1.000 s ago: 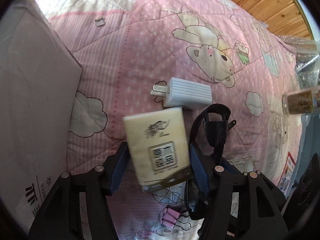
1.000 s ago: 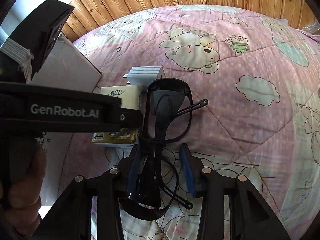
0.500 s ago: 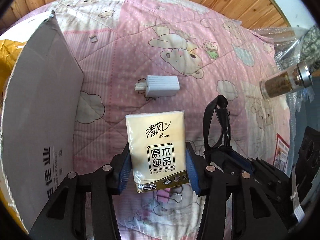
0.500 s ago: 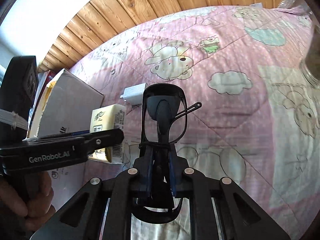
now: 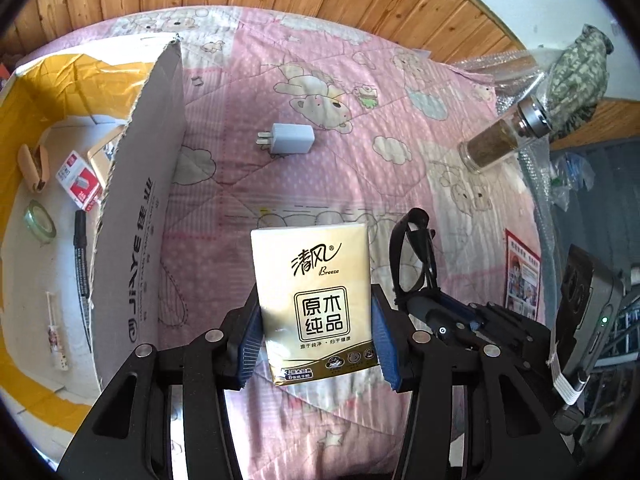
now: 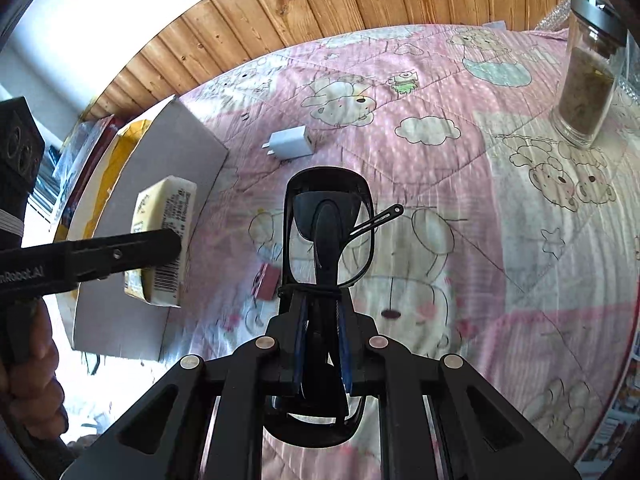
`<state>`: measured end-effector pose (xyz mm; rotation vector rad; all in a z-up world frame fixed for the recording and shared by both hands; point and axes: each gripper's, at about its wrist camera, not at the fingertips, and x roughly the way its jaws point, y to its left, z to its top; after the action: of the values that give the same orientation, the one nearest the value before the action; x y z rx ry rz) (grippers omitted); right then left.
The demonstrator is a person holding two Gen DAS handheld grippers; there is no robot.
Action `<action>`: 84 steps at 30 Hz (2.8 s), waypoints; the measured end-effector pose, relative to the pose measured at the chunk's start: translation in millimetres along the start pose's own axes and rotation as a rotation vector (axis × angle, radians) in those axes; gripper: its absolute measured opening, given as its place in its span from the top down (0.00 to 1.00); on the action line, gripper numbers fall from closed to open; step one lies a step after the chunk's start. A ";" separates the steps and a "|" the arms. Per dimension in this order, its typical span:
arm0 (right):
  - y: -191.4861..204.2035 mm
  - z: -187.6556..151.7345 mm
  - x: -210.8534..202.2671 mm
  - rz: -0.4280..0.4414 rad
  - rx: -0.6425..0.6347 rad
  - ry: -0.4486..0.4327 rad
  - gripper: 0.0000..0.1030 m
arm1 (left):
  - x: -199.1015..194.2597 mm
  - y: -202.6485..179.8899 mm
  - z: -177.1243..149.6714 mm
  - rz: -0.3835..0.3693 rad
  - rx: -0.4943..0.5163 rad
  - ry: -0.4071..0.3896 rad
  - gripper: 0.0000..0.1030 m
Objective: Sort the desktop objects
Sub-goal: 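Grasp the tissue pack with the left tool while the right tool grasps the black glasses, then carry the tissue pack and black glasses over the cardboard box with both tools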
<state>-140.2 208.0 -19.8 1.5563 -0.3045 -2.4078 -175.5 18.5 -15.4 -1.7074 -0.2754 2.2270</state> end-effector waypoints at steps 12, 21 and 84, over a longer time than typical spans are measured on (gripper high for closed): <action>42.8 -19.8 -24.0 -0.021 -0.126 -0.029 0.85 | -50.9 -0.2 -36.6 -0.037 0.057 -0.075 0.51; 70.3 -16.8 -40.1 -0.010 -0.217 -0.064 0.85 | -74.5 18.8 -49.4 -0.057 0.002 -0.122 0.51; 283.8 70.7 37.7 0.260 -0.527 0.158 0.85 | -113.1 223.5 -36.4 0.236 -0.342 -0.200 0.51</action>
<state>-190.8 -69.9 64.8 1.3520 0.1441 -1.9423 -144.0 -232.2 0.4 -1.7578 -0.5569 2.6569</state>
